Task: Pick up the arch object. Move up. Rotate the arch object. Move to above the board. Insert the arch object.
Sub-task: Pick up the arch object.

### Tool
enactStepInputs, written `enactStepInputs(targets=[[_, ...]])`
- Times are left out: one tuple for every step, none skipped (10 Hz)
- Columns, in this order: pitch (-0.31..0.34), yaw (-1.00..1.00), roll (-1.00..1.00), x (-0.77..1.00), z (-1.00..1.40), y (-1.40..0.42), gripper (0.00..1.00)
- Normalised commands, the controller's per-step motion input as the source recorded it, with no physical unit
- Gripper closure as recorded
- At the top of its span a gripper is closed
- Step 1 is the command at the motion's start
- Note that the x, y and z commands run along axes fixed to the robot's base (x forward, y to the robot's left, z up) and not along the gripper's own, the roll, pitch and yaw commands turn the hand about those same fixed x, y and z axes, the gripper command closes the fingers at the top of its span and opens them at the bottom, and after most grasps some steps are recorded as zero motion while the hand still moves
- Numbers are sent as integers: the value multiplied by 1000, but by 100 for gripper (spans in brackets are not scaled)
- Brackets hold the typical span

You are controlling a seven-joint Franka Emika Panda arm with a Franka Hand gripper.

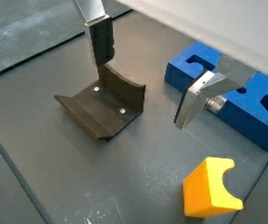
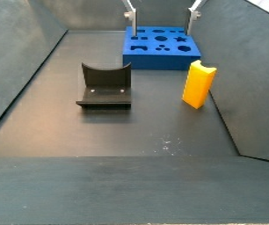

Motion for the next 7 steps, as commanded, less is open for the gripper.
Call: enactStepInputs(targets=[[0, 0, 0, -57, 0, 31, 0], [-211, -360, -34, -734, 0, 106, 0], [-106, -406, 0, -843, -163, 126, 0], [-90, -289, 1, -1000, -371, 97, 0], [-53, -506, 0, -791, -543, 80, 0], [-66, -766, -83, -469, -674, 40, 0], [-80, -763, -119, -469, -774, 17, 0]])
